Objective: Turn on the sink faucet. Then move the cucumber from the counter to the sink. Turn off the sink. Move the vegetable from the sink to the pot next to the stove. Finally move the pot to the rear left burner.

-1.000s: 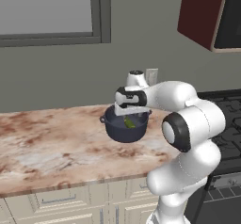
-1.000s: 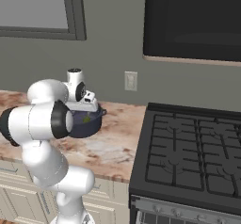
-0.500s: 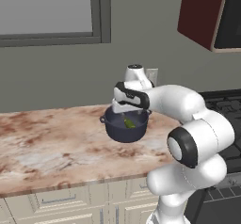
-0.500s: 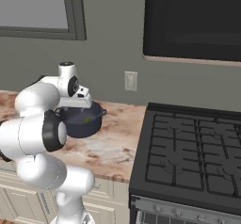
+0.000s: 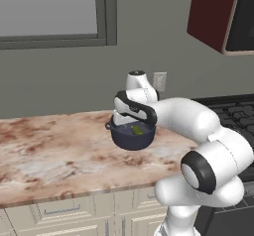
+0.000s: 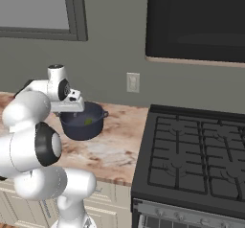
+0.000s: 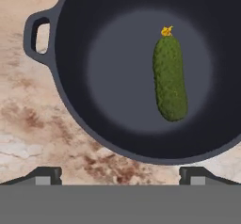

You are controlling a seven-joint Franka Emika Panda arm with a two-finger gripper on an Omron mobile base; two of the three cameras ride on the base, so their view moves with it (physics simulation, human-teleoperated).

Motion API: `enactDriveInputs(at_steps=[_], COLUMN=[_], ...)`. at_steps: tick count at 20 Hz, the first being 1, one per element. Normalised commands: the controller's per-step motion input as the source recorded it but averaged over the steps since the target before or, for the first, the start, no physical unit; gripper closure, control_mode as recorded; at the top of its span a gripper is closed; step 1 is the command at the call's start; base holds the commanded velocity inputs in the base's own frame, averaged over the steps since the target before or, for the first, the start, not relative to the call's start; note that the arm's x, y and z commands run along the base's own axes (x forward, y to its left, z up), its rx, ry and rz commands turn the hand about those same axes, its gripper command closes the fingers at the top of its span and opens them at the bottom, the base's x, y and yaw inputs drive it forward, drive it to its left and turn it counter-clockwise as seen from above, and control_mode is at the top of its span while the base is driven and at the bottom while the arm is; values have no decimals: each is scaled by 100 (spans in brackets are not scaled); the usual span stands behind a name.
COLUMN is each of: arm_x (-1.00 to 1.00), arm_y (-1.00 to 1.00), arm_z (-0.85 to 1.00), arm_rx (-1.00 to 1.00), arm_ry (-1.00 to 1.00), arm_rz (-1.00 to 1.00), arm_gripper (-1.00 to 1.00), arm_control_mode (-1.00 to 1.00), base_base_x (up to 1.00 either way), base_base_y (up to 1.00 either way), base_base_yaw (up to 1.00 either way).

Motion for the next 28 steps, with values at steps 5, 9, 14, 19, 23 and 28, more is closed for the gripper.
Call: enactDriveInputs(at_steps=[5, 9, 14, 19, 23, 28], arm_x=[-26, -10, 2, 18, 30, 27], arm_y=[20, 10, 0, 0, 0, 1], arm_z=[0, 0, -1, -14, -23, -22], arm_rx=[-2, 0, 0, 0, 0, 0], arm_ry=[0, 0, 0, 0, 0, 0], arm_rz=[9, 9, 9, 10, 10, 10], arm_gripper=[-100, -100, -100, -100, -100, -100], arm_control_mode=[-100, -100, -100, -100, -100, -100], base_base_x=[0, 0, 0, 0, 0, 0], base_base_y=[0, 0, 0, 0, 0, 0], base_base_yaw=[0, 0, 0, 0, 0, 0])
